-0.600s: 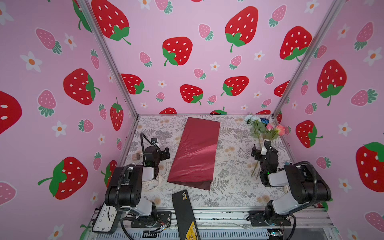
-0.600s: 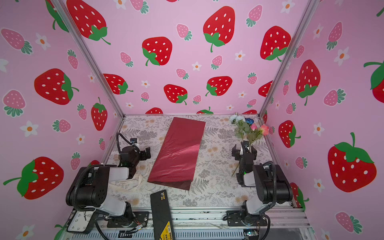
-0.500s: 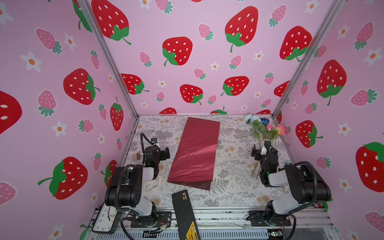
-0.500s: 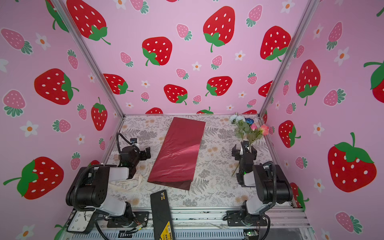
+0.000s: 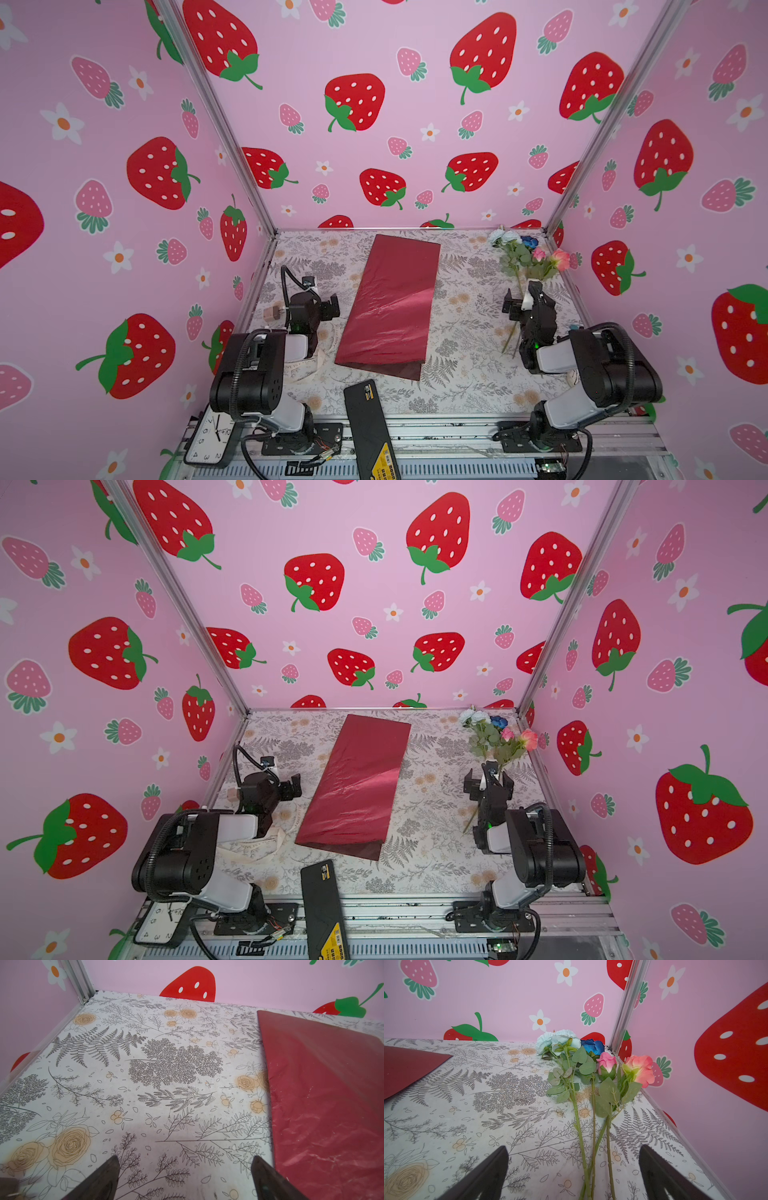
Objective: Tie the bouquet of fake flowers
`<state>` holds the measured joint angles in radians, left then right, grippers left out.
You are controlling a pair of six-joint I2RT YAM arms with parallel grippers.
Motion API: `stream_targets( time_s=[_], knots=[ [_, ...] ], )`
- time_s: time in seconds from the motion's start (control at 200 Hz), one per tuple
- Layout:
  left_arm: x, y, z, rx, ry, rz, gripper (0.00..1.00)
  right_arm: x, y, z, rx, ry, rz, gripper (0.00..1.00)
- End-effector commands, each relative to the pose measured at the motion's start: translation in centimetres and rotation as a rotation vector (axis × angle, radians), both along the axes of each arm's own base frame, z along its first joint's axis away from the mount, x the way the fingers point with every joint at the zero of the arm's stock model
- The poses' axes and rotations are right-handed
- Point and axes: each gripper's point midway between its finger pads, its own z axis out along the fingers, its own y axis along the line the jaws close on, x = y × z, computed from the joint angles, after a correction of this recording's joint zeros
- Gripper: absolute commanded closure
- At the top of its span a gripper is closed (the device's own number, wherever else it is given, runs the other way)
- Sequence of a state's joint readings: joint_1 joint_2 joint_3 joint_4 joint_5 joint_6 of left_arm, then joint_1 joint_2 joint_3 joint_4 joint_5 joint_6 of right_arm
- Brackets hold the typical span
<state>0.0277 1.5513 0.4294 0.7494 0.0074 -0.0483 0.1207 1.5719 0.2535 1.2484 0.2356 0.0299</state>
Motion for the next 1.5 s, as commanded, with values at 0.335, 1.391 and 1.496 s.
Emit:
stream_targets(
  time_s=[0.335,1.391,1.496],
  knots=[
    [1.1,-0.6,2.3,0.015,-0.04,-0.04,0.01,0.1,0.0,0.7,0.01,-0.029,-0.006,0.0],
    [-16.2,-25.6,7.0,0.476,0.124,-0.967,0.01,-0.5,-2.3,4.4,0.184,0.12,-0.2,0.0],
    [-17.6,-26.7,5.3,0.564,0.193,-1.028,0.01,-1.3,-2.0,4.7,0.208,0.142,-0.189,0.0]
  ],
)
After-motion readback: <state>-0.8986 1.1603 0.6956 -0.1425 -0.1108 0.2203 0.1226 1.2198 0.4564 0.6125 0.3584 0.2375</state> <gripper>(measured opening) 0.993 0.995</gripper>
